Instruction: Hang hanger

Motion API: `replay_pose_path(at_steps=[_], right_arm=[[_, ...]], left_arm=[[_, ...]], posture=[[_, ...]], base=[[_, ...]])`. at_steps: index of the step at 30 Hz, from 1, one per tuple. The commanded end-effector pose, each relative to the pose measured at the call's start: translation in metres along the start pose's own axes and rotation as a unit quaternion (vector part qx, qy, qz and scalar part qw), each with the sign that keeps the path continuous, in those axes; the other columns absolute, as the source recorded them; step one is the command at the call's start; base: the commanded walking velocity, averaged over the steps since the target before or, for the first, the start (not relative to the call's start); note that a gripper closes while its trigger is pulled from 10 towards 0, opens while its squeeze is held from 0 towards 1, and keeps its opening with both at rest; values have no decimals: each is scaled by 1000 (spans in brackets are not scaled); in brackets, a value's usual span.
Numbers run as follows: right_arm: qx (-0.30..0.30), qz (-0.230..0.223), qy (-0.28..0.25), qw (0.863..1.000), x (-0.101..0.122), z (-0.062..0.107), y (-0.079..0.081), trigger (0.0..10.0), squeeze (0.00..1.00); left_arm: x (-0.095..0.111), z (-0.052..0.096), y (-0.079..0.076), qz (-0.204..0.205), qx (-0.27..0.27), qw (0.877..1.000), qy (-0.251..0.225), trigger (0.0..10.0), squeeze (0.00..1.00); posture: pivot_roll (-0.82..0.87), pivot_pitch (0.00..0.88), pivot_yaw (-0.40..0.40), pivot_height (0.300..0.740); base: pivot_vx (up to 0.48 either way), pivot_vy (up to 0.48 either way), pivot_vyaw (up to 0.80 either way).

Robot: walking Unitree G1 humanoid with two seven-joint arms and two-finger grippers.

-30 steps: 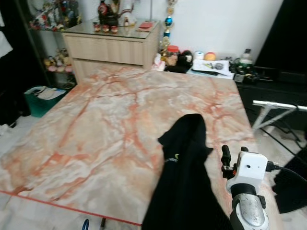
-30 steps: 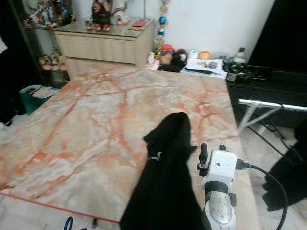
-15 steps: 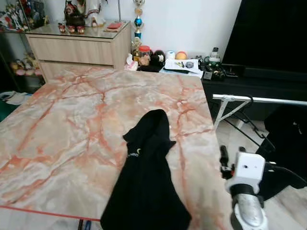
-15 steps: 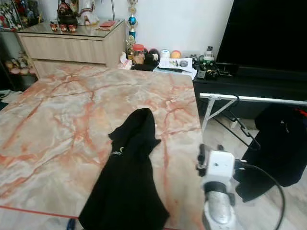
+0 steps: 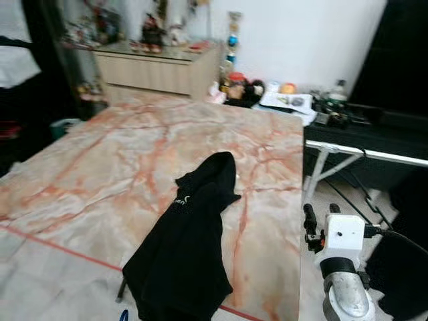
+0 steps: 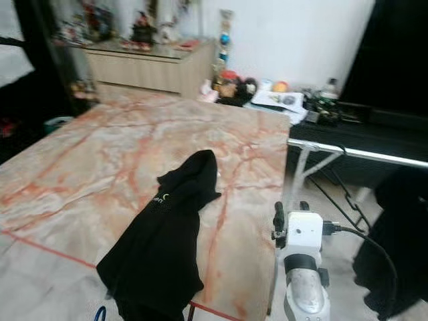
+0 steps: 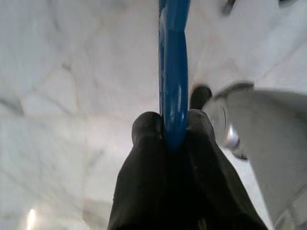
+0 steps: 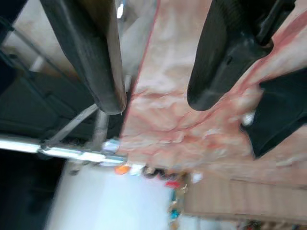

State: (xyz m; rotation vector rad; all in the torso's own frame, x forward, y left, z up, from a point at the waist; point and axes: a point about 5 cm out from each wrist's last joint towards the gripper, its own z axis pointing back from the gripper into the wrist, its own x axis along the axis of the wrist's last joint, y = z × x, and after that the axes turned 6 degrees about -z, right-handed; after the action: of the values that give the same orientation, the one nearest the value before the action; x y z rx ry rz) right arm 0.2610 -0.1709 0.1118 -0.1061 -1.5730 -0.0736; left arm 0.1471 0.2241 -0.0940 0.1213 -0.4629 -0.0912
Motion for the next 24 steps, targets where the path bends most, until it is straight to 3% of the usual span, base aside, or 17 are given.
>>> replay_pose_path(at_steps=[1, 20, 24], right_arm=[[-9, 4, 4, 1000, -1, -1, -4, 10000, 0], [-75, -24, 67, 995, -28, 4, -21, 10000, 0], [-86, -36, 80, 992, -33, 5, -23, 10000, 0]], left_arm=[[4, -1, -2, 0, -2, 1000, -4, 10000, 0], [4, -1, -2, -2, -4, 1000, -3, 10000, 0], [4, -1, -1, -2, -4, 1000, -2, 10000, 0]], posture=[[117, 0, -18, 740], [122, 1, -17, 740], [120, 2, -16, 740]], base=[[0, -307, 0], [0, -313, 0], [0, -311, -659]])
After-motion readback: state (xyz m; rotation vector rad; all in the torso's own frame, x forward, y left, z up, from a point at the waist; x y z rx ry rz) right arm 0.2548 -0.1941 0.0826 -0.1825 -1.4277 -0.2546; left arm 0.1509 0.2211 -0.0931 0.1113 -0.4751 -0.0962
